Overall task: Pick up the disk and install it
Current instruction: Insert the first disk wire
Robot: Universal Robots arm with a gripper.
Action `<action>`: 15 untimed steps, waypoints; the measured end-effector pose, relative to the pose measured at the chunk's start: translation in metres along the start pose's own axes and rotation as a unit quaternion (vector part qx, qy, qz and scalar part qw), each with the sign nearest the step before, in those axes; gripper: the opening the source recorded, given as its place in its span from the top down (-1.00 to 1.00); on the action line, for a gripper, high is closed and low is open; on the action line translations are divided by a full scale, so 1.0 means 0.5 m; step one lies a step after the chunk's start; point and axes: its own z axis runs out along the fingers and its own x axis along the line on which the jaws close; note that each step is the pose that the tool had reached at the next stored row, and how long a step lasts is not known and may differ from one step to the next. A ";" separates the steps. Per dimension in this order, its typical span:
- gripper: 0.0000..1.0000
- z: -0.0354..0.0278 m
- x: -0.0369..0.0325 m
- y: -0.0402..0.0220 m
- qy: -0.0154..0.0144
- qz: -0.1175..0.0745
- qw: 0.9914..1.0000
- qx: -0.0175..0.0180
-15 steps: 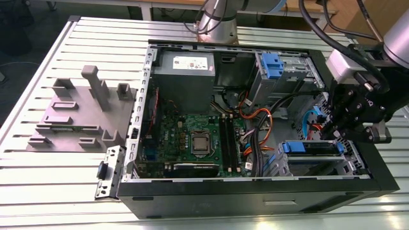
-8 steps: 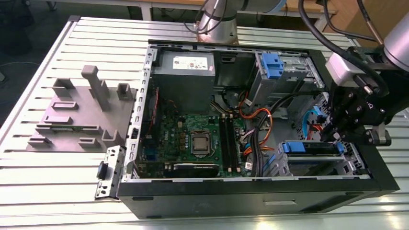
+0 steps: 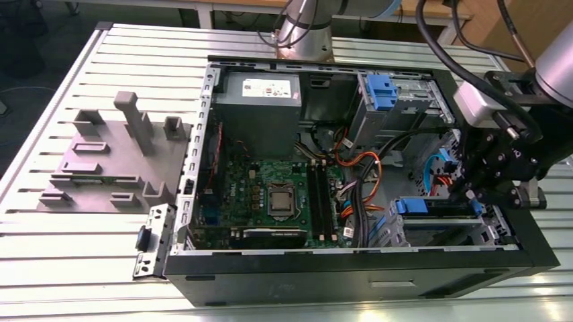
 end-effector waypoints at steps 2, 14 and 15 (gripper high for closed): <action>0.65 0.001 0.001 0.000 0.000 0.000 1.000 0.000; 0.65 0.006 0.004 0.001 0.000 0.000 1.000 0.000; 0.65 0.007 0.005 0.001 0.000 0.000 1.000 0.000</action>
